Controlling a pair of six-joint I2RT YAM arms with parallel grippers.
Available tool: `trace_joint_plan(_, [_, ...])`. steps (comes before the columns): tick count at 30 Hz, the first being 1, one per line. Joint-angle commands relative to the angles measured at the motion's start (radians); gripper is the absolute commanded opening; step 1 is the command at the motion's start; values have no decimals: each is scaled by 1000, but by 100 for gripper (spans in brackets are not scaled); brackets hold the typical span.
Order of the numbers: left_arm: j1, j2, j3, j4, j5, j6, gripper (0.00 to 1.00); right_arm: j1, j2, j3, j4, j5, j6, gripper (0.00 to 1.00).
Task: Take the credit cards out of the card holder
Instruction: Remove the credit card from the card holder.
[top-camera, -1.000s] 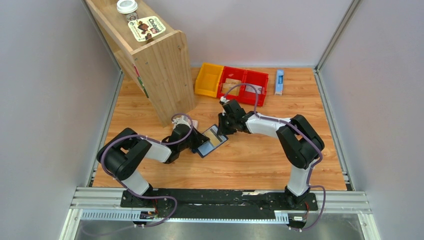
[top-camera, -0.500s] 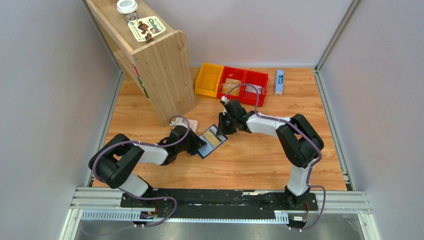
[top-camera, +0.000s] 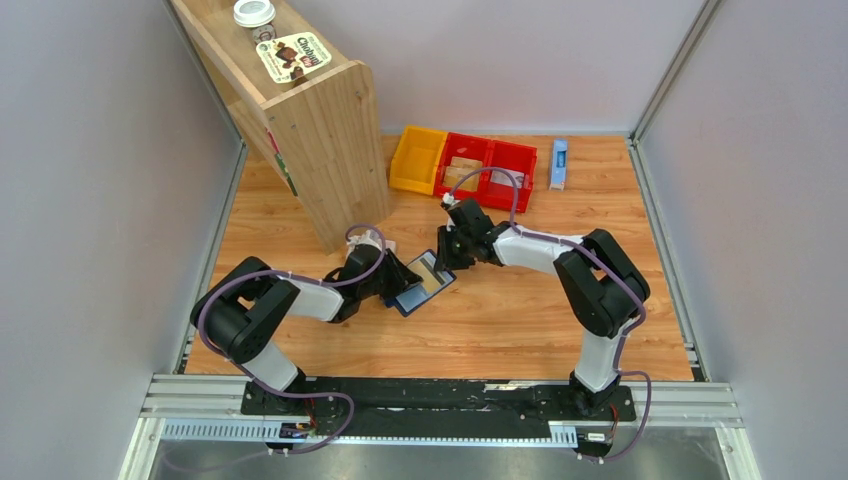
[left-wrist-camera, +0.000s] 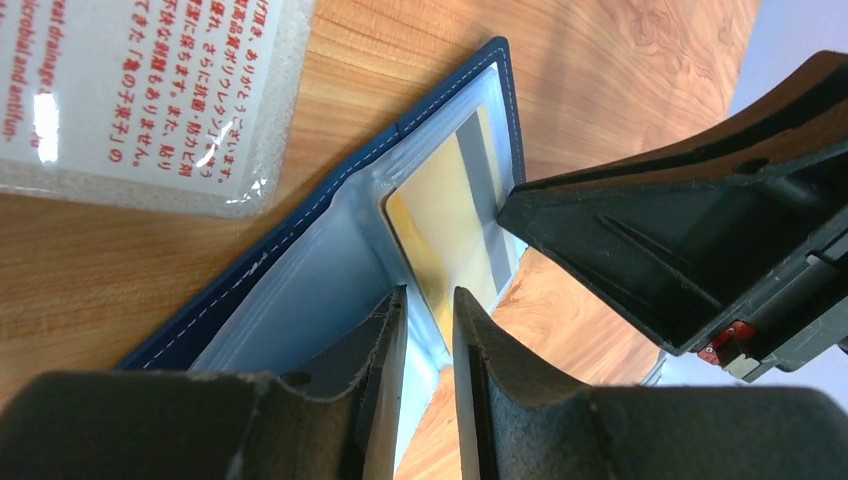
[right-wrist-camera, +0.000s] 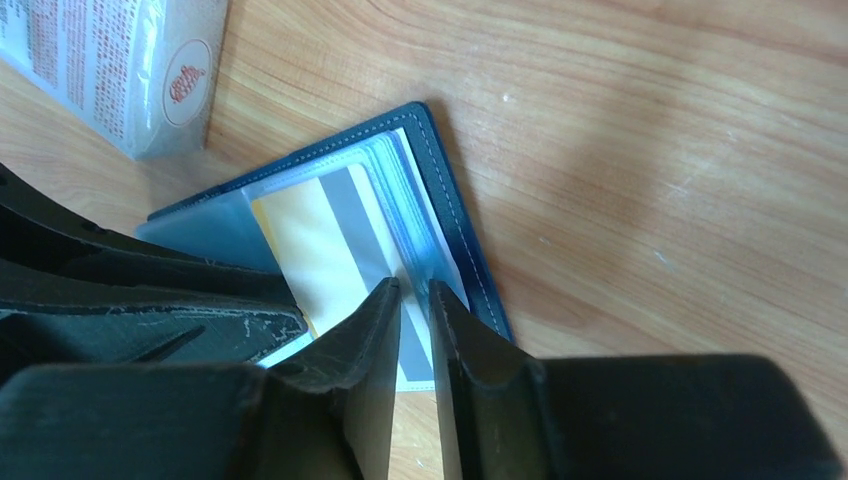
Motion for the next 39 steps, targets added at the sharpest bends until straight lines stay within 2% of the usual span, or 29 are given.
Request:
trace_joint_plan(1, [1, 5, -28, 9, -13, -24, 33, 0, -52, 13, -99, 74, -69, 26])
trace_joint_plan(5, [1, -20, -43, 9, -24, -16, 35, 0, -59, 42, -106, 69, -98, 28])
trace_joint_plan(10, [1, -37, -48, 10, -30, -12, 39, 1, -33, 59, -94, 28, -106, 25])
trace_joint_plan(21, [2, -42, -66, 18, -39, -29, 41, 17, -62, 68, -66, 16, -109, 22])
trace_joint_plan(39, [14, -22, -95, 60, -39, -58, 42, 29, 40, 94, -68, -67, -120, 19])
